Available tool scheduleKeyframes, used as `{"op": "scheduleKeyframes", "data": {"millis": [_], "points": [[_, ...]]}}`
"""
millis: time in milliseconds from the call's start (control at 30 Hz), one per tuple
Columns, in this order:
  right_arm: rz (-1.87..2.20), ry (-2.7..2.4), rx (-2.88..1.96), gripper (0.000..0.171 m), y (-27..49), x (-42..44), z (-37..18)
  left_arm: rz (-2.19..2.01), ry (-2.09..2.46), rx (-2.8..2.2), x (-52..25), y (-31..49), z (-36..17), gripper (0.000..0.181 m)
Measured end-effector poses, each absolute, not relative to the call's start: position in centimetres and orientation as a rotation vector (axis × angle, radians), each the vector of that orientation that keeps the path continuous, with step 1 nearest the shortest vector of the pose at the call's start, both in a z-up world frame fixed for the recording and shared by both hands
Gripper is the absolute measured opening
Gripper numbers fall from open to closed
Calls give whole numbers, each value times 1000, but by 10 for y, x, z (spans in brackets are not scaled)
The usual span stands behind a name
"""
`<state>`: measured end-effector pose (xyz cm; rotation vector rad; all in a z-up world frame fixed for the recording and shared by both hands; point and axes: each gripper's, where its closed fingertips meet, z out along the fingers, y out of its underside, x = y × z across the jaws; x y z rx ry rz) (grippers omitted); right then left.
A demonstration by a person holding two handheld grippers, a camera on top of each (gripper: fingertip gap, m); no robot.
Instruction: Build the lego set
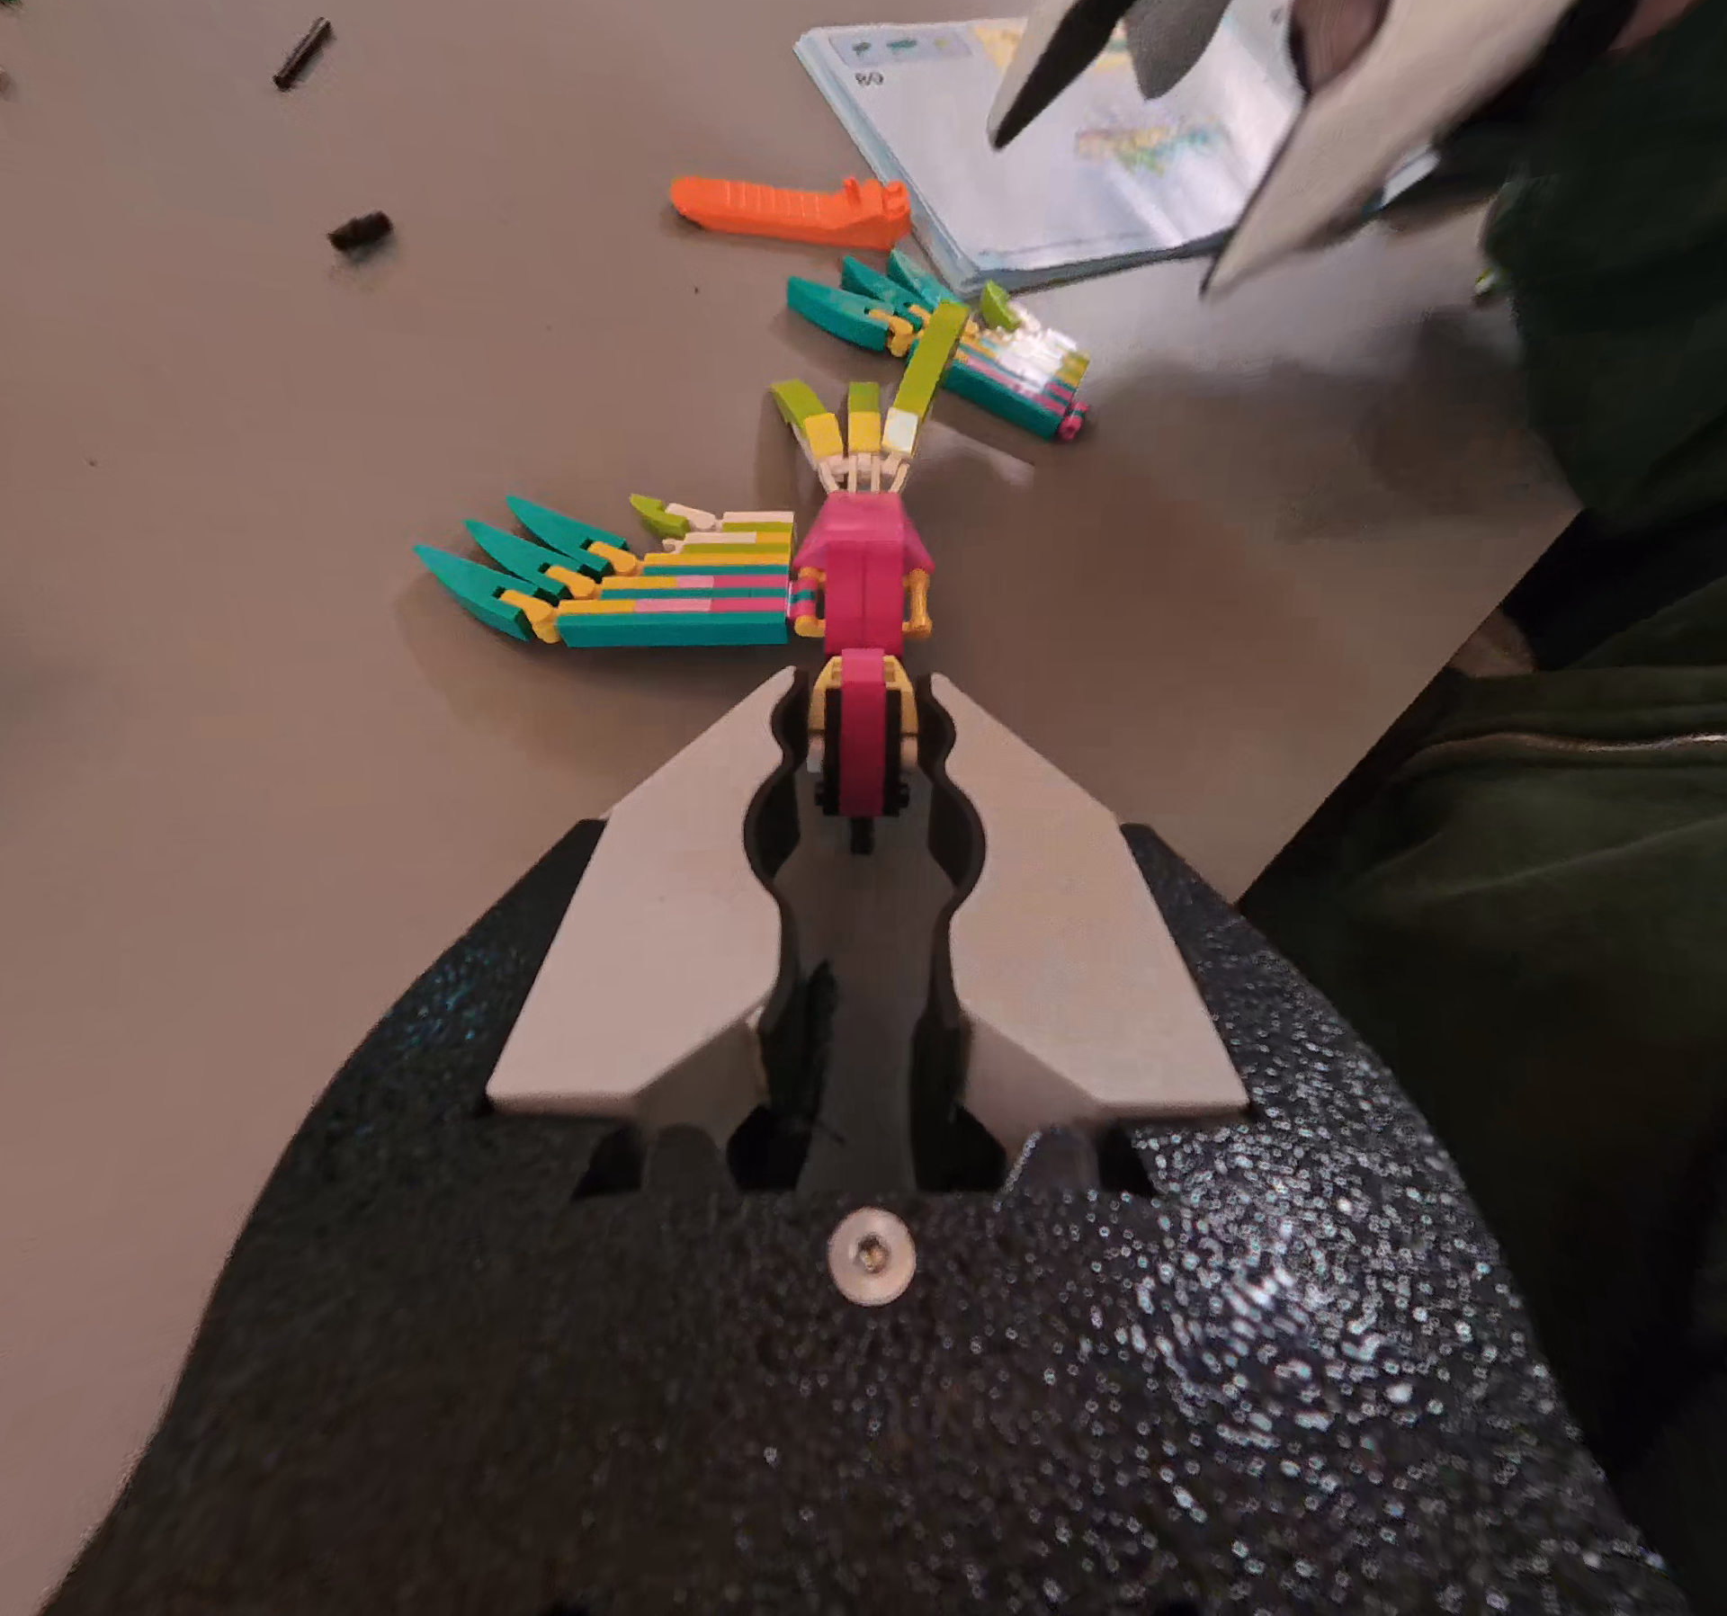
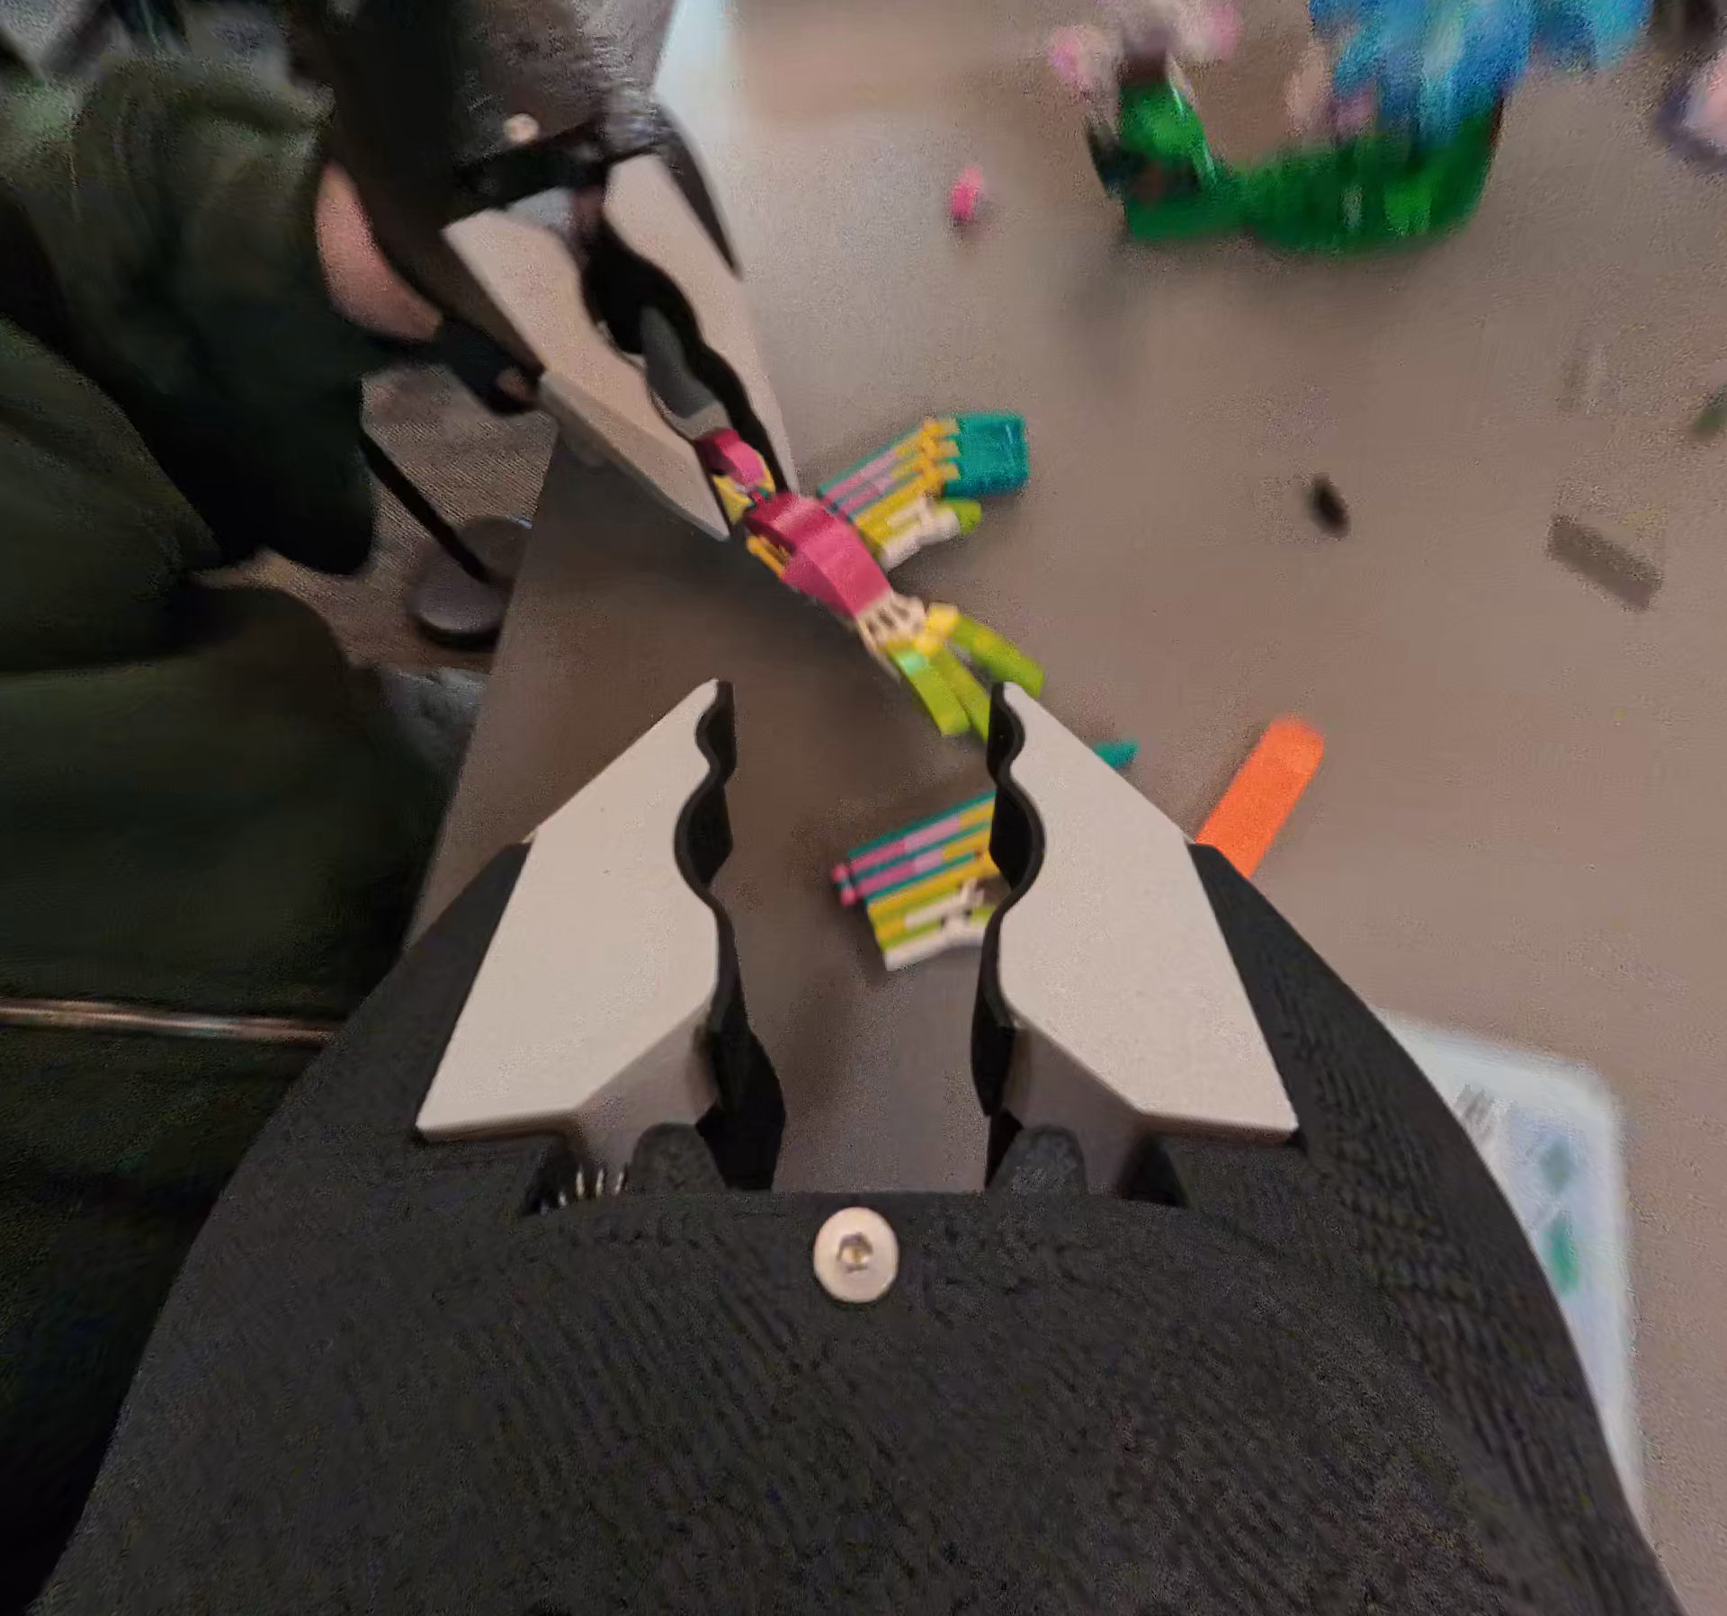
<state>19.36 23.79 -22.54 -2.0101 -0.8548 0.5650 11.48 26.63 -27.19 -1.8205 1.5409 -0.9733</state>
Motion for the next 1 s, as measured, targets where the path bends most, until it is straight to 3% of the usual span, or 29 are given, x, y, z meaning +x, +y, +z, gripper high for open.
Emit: {"op": "scheduleKeyframes", "data": {"millis": [233, 400, 467, 567, 667, 800, 900, 1000], "points": [[-220, -1375, -1658, 54, 262, 149, -254, -1222, 1426, -1875, 119, 263, -259, 20], [-456, -1457, -1629, 22, 282, 148, -274, -1304, 1413, -1857, 121, 260, -252, 21], [-481, -1464, -1637, 21, 285, 148, -276, -1336, 1430, -1774, 123, 255, -242, 37], [-380, -1444, -1659, 20, 280, 146, -272, -985, 1542, -1576, 121, 265, -242, 66], [-266, -1422, -1675, 19, 274, 142, -264, -523, 1723, -1215, 121, 265, -237, 70], [-175, -1418, -1683, 19, 266, 138, -257, -250, 1831, -894, 129, 256, -235, 56], [-122, -1415, -1688, 18, 261, 137, -254, -282, 1846, -797, 135, 244, -233, 40], [-54, -1395, -1689, 18, 257, 138, -250, -273, 1850, -801, 137, 246, -236, 36]]}}
